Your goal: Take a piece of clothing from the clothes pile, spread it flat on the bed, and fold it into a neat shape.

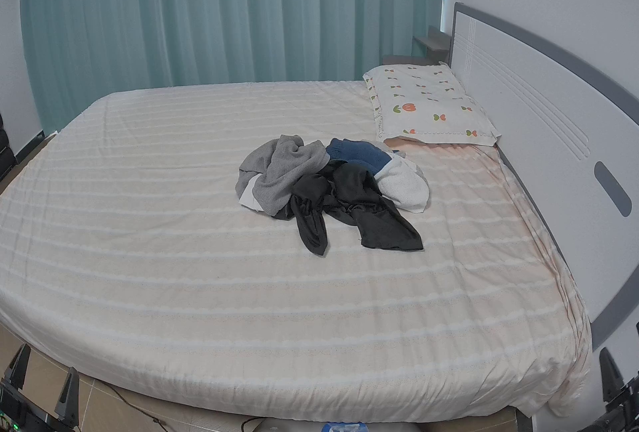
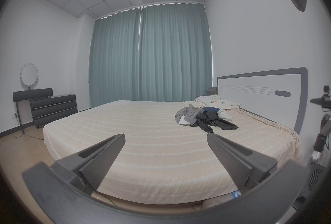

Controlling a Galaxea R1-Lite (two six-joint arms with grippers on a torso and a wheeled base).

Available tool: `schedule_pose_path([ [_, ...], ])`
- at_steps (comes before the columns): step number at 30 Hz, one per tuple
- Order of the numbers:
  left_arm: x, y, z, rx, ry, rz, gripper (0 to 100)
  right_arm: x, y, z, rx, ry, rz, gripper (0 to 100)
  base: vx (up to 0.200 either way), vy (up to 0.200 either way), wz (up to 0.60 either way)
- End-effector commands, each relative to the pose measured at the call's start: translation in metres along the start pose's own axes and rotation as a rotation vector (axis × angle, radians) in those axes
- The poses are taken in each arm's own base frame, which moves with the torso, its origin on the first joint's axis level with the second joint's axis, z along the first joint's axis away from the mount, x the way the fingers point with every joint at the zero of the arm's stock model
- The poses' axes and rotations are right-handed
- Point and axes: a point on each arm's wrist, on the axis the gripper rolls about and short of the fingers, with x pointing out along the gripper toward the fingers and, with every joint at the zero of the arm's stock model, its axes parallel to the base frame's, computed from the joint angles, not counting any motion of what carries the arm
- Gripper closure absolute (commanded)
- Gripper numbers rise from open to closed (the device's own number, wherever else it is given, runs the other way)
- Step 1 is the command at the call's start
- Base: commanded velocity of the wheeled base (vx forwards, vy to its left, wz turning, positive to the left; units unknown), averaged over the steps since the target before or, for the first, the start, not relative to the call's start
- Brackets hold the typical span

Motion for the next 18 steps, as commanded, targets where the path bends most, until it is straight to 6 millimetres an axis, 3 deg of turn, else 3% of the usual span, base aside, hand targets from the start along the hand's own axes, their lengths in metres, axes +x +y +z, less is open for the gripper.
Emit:
schedule_pose_path([
  [1,0.000,0.000,-0.005,0.000,0.000,-0.007,0,0.025,0.002,0.036,0.007,0.195,0.096,0,0.000,0.000,0.00],
  [3,0.000,0.000,-0.005,0.000,0.000,-0.013,0,0.042,0.003,0.027,0.011,0.327,0.146,0,0.000,0.000,0.00],
  [9,0.000,0.000,-0.005,-0.002,0.001,-0.013,0,0.102,0.014,0.030,0.041,0.503,0.237,0,0.000,0.000,0.00],
  [10,0.000,0.000,-0.005,-0.002,0.000,-0.014,0,0.129,0.020,0.029,0.081,0.563,0.245,0,0.000,0.000,0.00],
  [11,0.000,0.000,-0.005,-0.002,0.000,-0.014,0,0.129,0.020,0.029,0.081,0.563,0.245,0,0.000,0.000,0.00],
  [13,0.000,0.000,-0.005,-0.002,0.001,-0.014,0,0.173,0.034,0.019,0.118,0.645,0.260,0,0.000,0.000,0.00],
  [14,0.000,0.000,-0.005,-0.002,0.001,-0.014,0,0.173,0.034,0.019,0.118,0.645,0.260,0,0.000,0.000,0.00],
  [16,0.000,0.000,-0.005,-0.002,0.000,-0.013,0,0.220,0.048,0.004,0.136,0.698,0.247,0,0.000,0.000,0.00],
  [18,0.000,0.000,-0.005,-0.002,0.001,-0.013,0,0.237,0.052,-0.003,0.141,0.715,0.237,0,0.000,0.000,0.00],
])
